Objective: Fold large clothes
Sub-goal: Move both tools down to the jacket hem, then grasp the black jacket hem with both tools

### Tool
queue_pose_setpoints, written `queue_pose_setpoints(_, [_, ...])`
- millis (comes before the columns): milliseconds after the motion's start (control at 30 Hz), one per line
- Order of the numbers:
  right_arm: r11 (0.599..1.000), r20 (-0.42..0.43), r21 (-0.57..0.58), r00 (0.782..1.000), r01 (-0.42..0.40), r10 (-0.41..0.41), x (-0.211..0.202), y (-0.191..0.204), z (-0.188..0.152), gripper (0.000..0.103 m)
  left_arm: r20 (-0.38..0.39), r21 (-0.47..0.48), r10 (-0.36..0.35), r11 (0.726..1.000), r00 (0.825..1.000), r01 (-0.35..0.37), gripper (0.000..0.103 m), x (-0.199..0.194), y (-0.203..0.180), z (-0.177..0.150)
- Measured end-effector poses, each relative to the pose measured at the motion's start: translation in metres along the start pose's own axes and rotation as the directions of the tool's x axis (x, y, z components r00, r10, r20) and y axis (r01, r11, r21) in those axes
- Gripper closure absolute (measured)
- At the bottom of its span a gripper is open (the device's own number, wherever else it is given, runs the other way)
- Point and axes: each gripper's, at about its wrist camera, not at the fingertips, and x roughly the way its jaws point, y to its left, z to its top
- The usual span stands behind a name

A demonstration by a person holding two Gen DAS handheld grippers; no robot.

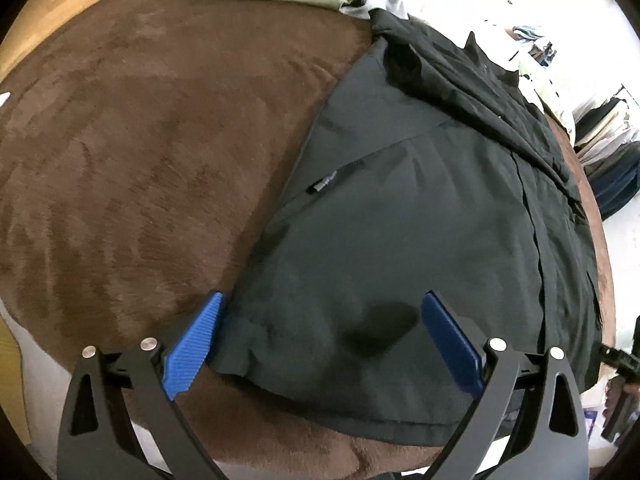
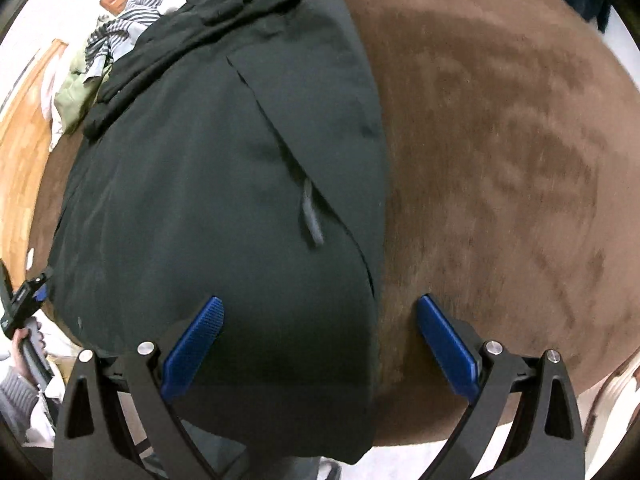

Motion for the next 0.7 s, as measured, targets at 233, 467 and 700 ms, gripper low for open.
queue_pose_setpoints(233, [0.999,-0.050,-0.026,0.998,-0.027,0.025,0.002,0.018,-0.007,0.007,-0.027,-0.049,-0.063,0.997,0.998,0.061,0.007,0.003,0.009,0.003])
queue_pose_setpoints(467, [0.999,-0.087,-0.037,0.996,-0.025,0.022,0.004,0.036,-0.010,0.007,-0.075,-0.037,-0.110,0.994,0.991,0.107,0.009,0.000,0.008,0.008])
queue_pose_setpoints(700, [0.997,-0.120,-0.035,0.990,0.069,-0.073,0.010,0.043,-0.002,0.037,-0.097,-0.093,-0.090,0.992,0.991,0.081,0.063,-0.005,0.018,0.007])
